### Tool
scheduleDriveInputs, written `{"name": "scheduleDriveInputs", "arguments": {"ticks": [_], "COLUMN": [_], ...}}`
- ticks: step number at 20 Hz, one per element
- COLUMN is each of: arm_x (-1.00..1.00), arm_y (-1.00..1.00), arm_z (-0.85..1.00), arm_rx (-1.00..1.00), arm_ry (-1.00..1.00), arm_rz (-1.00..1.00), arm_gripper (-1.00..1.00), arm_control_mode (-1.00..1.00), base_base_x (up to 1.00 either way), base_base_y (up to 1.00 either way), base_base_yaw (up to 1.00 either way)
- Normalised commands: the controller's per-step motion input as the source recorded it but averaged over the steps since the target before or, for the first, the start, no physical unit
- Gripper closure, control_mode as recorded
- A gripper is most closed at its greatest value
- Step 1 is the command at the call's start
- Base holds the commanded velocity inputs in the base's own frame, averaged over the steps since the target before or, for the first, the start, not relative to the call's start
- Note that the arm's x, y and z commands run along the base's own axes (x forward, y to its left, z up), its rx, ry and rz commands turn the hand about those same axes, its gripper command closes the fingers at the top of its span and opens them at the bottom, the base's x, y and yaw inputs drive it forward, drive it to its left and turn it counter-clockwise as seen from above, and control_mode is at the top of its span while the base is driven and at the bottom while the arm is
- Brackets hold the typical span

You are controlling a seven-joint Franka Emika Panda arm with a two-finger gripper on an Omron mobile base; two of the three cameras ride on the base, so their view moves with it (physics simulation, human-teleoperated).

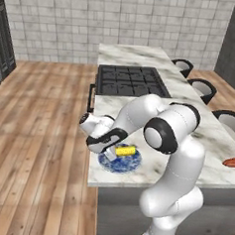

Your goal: Pick the corn from the counter and place it in the microwave.

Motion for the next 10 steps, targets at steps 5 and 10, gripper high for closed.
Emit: {"name": "scheduleDriveInputs", "arguments": {"ticks": [5, 10], "arm_x": [-0.05, 0.0], "arm_y": [-0.21, -0.06], "arm_z": [-0.05, -0.12], "arm_rx": [0.0, 0.0], "arm_ry": [0.14, 0.08], "arm_rz": [0.0, 0.0], "arm_gripper": [1.0, 1.0], "arm_control_mode": [-1.0, -1.0], "base_base_x": [0.0, 0.0], "base_base_y": [0.0, 0.0], "base_base_yaw": [0.0, 0.0]}}
